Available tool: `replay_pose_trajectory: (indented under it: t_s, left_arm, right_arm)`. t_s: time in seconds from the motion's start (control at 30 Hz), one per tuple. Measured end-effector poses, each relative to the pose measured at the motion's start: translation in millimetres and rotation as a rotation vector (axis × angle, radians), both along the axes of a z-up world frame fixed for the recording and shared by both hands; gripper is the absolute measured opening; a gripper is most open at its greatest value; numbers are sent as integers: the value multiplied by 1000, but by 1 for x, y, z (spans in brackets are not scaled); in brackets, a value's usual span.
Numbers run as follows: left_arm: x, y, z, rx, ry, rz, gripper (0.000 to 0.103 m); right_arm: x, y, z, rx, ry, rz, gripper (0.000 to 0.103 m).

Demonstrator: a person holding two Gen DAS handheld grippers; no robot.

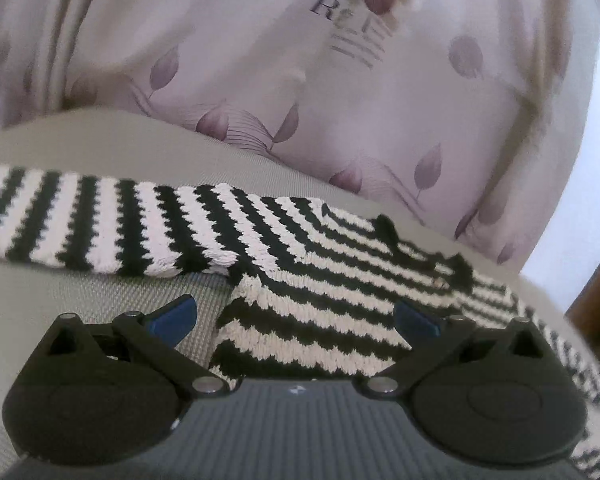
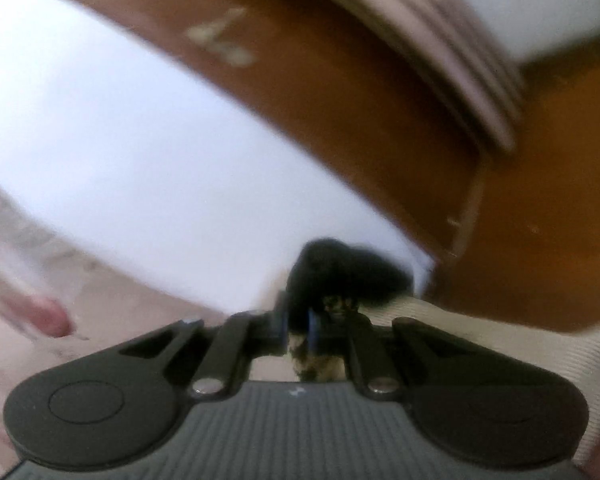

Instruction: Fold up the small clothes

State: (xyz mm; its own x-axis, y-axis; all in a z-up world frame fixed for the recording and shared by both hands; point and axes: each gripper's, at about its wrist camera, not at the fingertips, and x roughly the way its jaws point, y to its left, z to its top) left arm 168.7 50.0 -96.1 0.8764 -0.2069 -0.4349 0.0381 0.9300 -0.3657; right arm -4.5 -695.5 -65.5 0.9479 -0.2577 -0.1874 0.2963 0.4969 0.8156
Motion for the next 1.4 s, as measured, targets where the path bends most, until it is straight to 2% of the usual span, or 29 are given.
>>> replay_pose_trajectory:
  t_s: [0.13,0.27,0.33,0.43,0.57,0.7,0.77,0.97,1.17,1.23,1.3,1.4]
  left_arm:
    - [2,21,-8,-129,33,51,103]
    - [1,39,-14,-230,49,101,103]
    - [-2,42,-14,-248,36,111,103]
    - [-5,41,-11,-234,28,112,103]
    - [-6,43,-11,-249,15,117,103]
    - [-9,52,-16,-312,11,138,103]
    - [-10,52,-15,-320,0,137,103]
    - [-9,52,-15,-335,-13,121,103]
    - [-10,52,-16,-345,-20,128,103]
    - [-10,52,-17,-348,-18,131,103]
    - [-10,51,-16,-346,-17,139,103]
    - [-10,51,-17,-349,-15,146,103]
  right_arm:
    - [45,43,63,-90,-41,85,9]
    - [102,106,103,-123,-93,196,9]
    - [130,143,114,-136,-117,263,9]
    - [171,198,119,-122,-144,368,9]
    - [216,275,108,-91,-150,498,9]
    - [251,356,75,-87,-91,635,9]
    - [261,393,55,-107,-46,691,9]
    - [280,464,1,-163,84,799,9]
    - [281,510,-27,-325,197,899,12]
    - [280,520,-27,-394,205,916,18]
    - [282,527,-24,-442,207,963,43]
    - [272,532,-16,-507,168,1051,64]
